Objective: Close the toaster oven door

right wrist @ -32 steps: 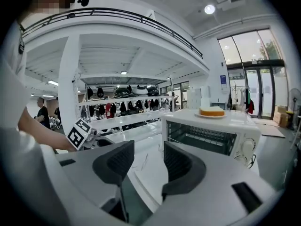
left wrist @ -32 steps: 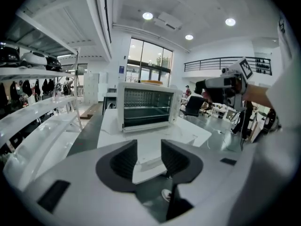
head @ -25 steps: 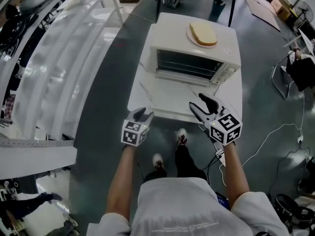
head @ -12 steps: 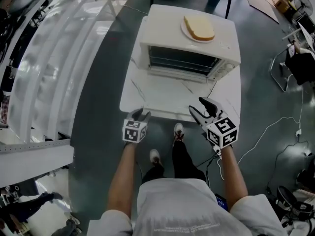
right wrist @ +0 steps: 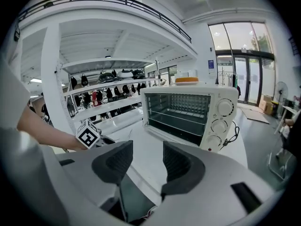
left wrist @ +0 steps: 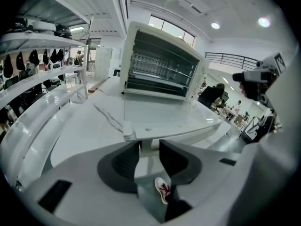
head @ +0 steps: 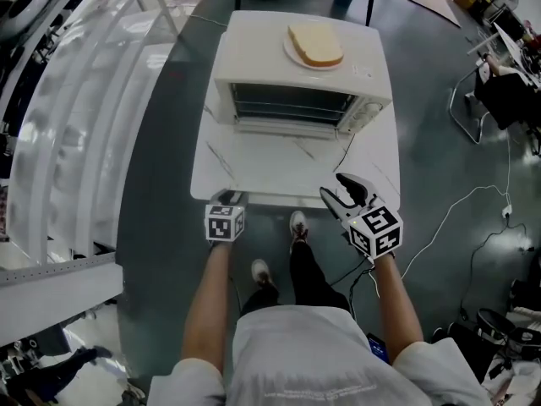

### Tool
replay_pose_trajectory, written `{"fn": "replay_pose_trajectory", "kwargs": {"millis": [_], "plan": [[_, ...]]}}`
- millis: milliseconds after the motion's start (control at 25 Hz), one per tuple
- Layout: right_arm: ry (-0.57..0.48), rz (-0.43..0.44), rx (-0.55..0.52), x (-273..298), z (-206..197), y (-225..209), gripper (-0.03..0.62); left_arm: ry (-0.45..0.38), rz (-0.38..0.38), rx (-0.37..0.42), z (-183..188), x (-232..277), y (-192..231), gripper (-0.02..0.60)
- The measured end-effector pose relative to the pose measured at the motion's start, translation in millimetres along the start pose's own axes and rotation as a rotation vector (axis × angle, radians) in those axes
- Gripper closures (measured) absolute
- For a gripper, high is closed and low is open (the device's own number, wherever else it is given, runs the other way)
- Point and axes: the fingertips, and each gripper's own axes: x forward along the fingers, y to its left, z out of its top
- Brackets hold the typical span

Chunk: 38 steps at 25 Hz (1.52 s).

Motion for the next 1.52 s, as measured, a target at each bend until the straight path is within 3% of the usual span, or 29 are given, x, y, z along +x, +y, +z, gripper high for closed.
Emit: {"fn": "replay_pose_trajectory", "kwargs": {"millis": [320, 600, 840, 1040, 1520], "plan": [[-0.019, -0.047, 0.007, -22, 1, -9, 0.387, -0.017, 0.016, -0.048, 8, -6, -3, 0.465], [-0.066, -0.081, 0.0, -35, 16, -11, 0.387, -0.132, -0.003, -0.036, 41, -31, -10, 0.463], [-0.137, -0.103, 0.013, -50, 39, -12, 0.387, -0.273, 0.022, -0.014, 83, -57, -15, 0.463], [-0.184, -0.115, 0.01, -58, 59, -13, 0.387, -0.377, -0.001, -0.026, 132, -72, -17, 0.463], [-0.224, -0.141, -0.003, -58, 89, -32, 0.387, -0.462, -0.051, -0.068, 212, -74, -10, 0.463]]}}
